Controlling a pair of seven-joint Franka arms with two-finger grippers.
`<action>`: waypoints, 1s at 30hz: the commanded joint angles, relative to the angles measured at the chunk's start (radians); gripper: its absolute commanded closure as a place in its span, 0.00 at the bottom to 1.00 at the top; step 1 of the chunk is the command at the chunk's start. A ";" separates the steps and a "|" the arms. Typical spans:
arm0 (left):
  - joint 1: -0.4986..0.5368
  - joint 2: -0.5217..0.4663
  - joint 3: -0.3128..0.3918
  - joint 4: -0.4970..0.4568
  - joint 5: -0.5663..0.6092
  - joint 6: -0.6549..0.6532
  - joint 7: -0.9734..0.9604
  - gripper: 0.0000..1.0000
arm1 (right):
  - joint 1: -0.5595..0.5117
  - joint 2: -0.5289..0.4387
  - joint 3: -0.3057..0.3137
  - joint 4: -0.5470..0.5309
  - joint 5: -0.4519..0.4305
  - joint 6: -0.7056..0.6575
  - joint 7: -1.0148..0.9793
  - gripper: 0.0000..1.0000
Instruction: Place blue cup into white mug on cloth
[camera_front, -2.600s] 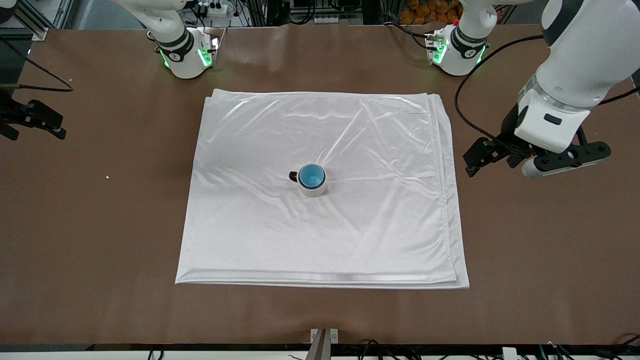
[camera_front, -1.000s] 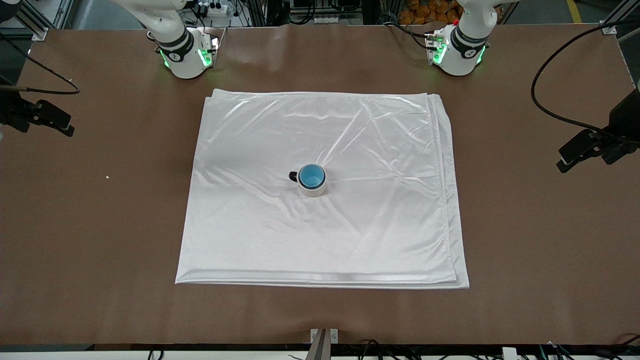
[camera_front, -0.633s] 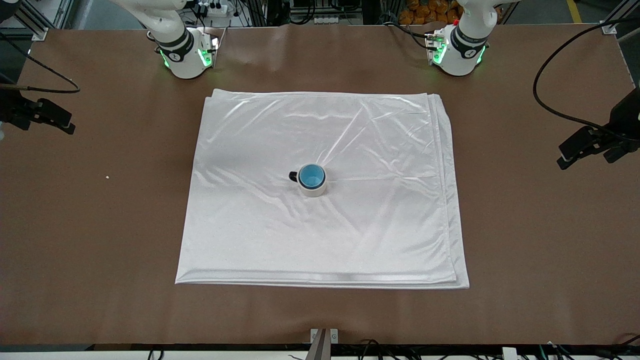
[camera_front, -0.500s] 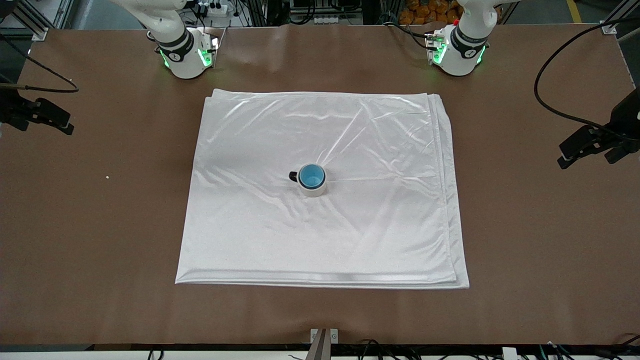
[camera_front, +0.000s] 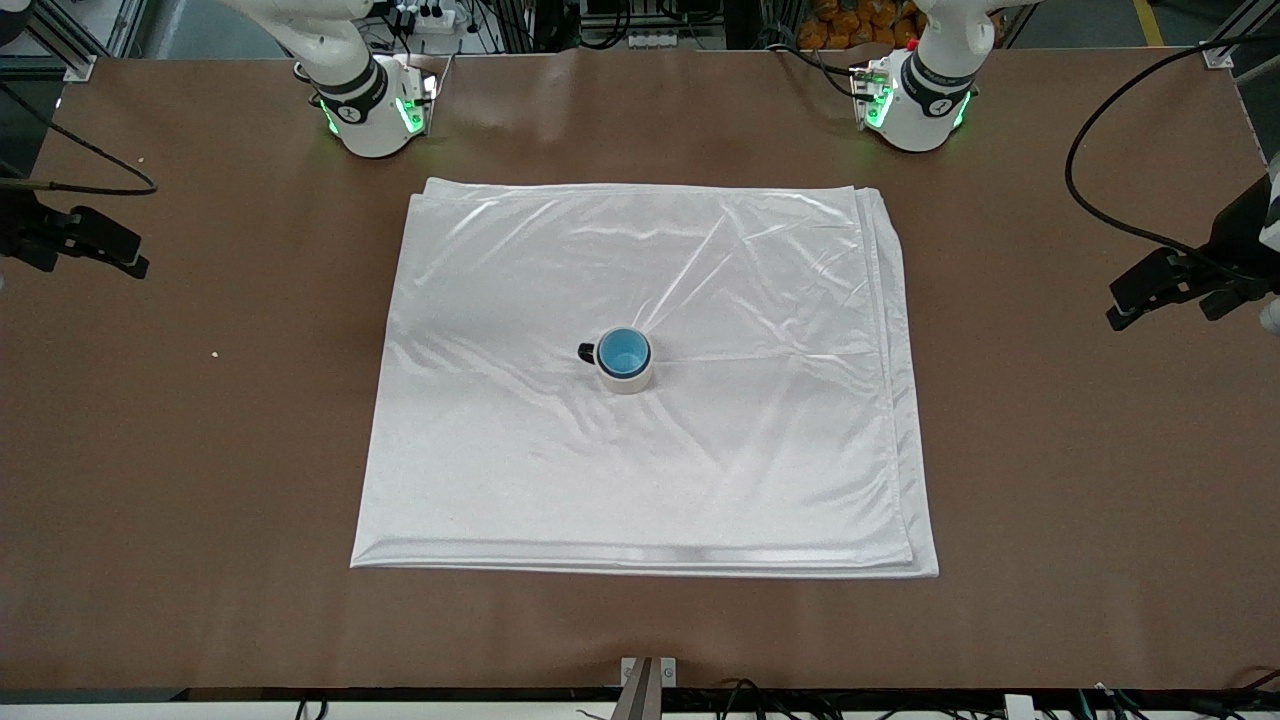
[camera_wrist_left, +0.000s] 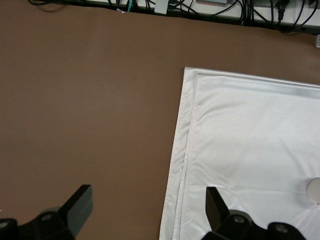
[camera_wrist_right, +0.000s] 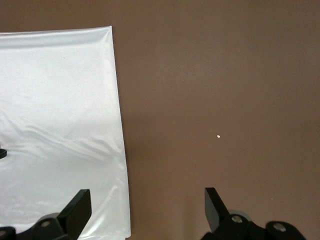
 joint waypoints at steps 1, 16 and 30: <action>-0.001 -0.012 0.003 -0.010 0.001 -0.044 0.025 0.00 | 0.003 0.016 0.001 0.035 0.015 -0.023 0.015 0.00; -0.007 -0.012 0.005 -0.010 0.013 -0.076 0.025 0.00 | 0.018 0.015 0.001 0.027 0.014 -0.023 0.023 0.00; -0.008 -0.011 0.005 -0.009 0.013 -0.076 0.025 0.00 | 0.018 0.015 0.001 0.027 0.014 -0.023 0.023 0.00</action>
